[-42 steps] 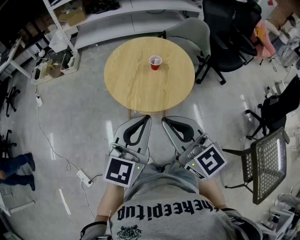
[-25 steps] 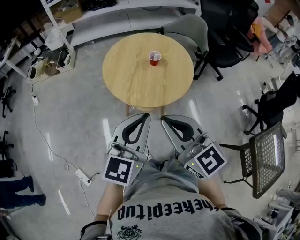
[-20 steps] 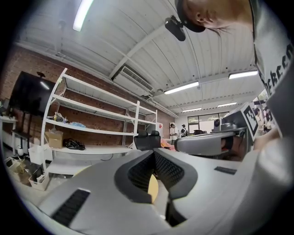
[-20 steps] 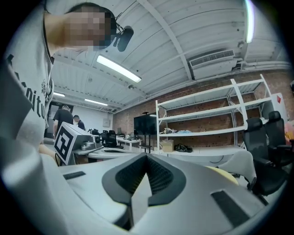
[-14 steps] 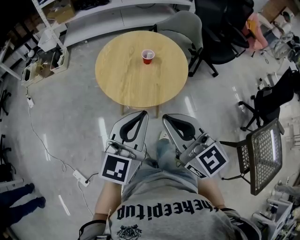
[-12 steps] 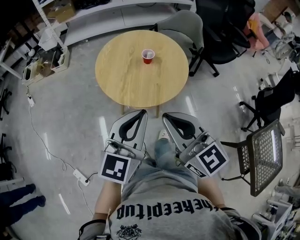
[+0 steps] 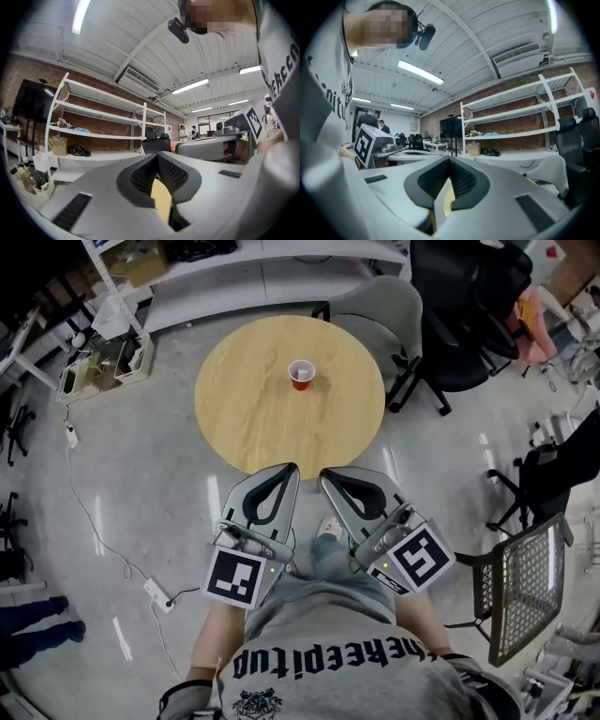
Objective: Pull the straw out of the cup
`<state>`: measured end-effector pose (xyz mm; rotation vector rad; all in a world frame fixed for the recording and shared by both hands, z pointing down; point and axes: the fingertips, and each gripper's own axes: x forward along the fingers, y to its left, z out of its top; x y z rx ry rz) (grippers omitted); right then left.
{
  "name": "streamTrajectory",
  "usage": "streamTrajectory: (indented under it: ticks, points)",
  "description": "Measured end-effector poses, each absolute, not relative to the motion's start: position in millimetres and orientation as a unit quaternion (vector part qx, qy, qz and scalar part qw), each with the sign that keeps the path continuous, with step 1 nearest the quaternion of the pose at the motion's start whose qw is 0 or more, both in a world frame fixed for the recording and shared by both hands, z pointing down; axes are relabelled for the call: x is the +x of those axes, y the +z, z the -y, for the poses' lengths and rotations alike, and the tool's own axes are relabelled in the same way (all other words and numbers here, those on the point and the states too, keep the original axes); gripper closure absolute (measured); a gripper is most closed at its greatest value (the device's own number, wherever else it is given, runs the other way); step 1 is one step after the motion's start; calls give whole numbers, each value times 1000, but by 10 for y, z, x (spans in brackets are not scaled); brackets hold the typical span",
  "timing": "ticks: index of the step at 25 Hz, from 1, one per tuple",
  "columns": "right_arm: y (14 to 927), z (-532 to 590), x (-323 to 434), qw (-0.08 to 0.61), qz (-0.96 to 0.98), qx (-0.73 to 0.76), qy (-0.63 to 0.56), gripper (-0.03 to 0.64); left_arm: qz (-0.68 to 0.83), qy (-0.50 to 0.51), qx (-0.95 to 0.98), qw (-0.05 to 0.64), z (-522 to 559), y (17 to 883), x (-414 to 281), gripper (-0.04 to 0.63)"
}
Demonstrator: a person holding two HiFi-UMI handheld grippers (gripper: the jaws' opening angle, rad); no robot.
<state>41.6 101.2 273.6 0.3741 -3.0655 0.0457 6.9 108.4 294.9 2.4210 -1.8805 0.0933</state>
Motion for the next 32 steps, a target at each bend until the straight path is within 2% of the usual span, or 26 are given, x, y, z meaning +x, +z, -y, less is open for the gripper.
streamTrajectory:
  ticks: [19, 32]
  points:
    - [2735, 4, 427, 14, 999, 44, 12, 618, 664, 42, 746, 34, -107, 2961, 144, 569]
    - [2797, 248, 560, 3, 1000, 7, 19, 618, 688, 55, 723, 27, 151, 2977, 314, 569]
